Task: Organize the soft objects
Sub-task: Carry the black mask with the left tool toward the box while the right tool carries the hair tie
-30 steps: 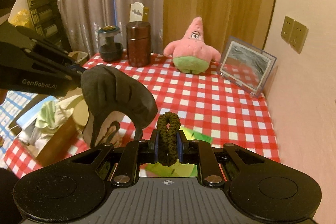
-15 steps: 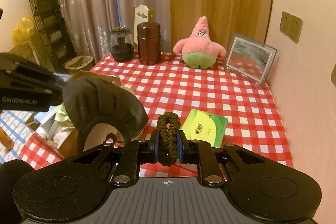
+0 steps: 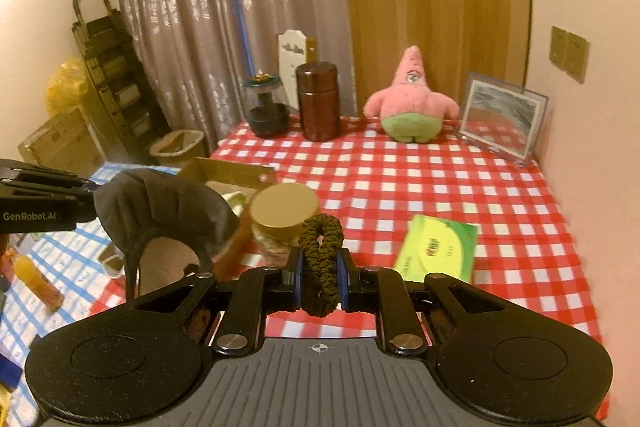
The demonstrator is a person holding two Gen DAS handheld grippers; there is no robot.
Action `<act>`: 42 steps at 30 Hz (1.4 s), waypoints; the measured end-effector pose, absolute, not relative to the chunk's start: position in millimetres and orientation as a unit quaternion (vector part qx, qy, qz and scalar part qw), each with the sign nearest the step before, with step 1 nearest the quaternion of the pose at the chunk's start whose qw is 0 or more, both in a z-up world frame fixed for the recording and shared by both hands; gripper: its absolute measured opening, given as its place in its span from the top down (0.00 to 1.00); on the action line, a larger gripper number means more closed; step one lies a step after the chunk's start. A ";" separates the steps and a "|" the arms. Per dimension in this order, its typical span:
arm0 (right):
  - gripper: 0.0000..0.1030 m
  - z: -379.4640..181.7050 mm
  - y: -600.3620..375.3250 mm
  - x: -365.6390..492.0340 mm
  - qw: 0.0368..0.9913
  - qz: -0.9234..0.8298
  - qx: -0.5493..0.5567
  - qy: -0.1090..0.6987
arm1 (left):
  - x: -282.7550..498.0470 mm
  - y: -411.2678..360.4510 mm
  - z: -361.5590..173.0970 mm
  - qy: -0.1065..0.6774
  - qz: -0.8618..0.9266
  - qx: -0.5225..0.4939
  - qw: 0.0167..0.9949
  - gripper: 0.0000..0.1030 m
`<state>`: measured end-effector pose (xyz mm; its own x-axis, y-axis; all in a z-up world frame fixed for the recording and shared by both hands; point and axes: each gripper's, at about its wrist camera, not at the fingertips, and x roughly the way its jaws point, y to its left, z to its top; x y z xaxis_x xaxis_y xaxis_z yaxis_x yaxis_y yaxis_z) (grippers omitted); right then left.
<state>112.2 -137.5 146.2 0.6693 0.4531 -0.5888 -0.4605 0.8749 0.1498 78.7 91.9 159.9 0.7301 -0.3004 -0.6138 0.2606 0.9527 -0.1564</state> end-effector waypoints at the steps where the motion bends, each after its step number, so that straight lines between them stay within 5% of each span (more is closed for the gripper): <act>1: 0.83 147.2 -133.1 112.0 0.912 0.254 -0.005 0.321 | 76.7 97.8 161.6 0.334 -0.144 -0.032 0.931 0.97; 42: 0.83 113.8 60.0 208.0 0.865 0.345 -0.035 0.362 | 125.0 276.3 136.0 0.357 -0.010 -0.074 0.931 0.97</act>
